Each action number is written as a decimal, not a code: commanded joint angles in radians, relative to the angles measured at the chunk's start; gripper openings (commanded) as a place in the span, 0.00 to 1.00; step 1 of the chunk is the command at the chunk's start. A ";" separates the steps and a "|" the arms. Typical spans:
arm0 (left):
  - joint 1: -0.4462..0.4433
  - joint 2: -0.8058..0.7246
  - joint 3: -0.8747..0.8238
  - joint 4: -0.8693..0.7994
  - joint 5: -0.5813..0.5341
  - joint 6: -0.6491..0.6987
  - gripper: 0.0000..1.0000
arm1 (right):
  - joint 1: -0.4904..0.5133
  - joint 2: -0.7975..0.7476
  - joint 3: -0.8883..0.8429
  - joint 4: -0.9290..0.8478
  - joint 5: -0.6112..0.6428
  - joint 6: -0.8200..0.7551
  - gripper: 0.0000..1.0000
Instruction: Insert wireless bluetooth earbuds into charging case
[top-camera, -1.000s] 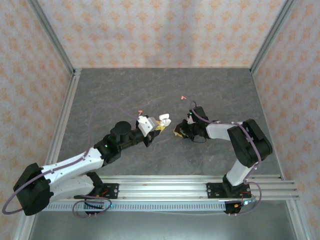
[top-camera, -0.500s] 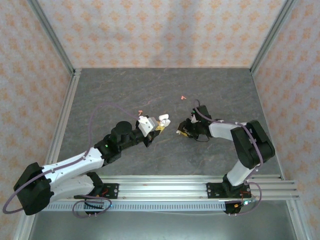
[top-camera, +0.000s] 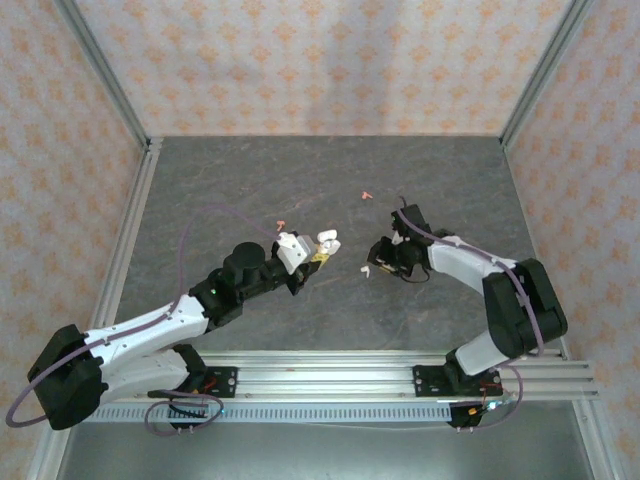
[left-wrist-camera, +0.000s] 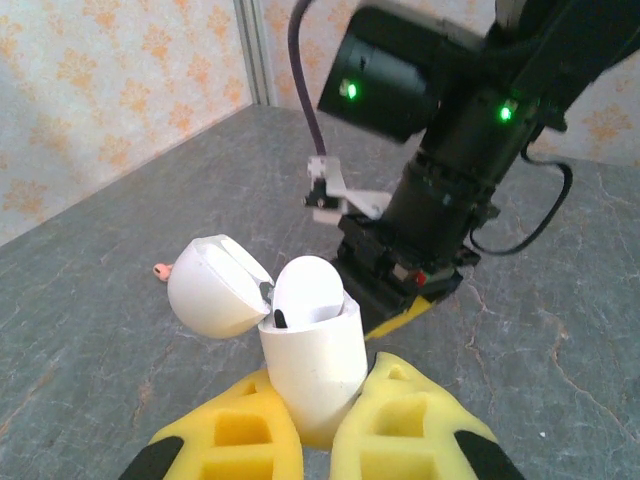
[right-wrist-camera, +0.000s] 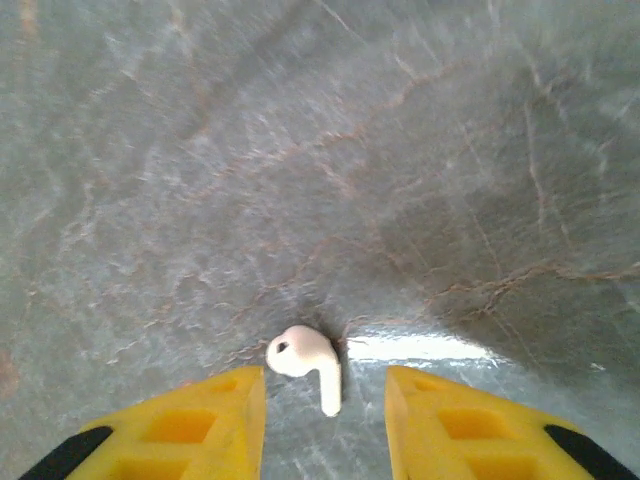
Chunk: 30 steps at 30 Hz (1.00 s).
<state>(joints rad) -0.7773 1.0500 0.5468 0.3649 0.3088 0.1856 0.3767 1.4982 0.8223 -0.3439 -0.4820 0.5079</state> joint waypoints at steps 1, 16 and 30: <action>-0.002 -0.013 0.008 -0.003 -0.005 0.025 0.00 | 0.011 -0.044 0.088 -0.172 0.090 -0.125 0.40; -0.002 -0.093 -0.070 0.150 0.212 -0.003 0.00 | 0.172 0.185 0.360 -0.475 0.233 -0.199 0.51; -0.002 -0.253 -0.109 -0.016 0.154 0.032 0.00 | 0.213 0.347 0.468 -0.536 0.311 -0.253 0.44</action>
<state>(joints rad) -0.7773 0.8200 0.4606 0.3725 0.4858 0.2031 0.5865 1.8175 1.2503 -0.8421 -0.2153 0.2787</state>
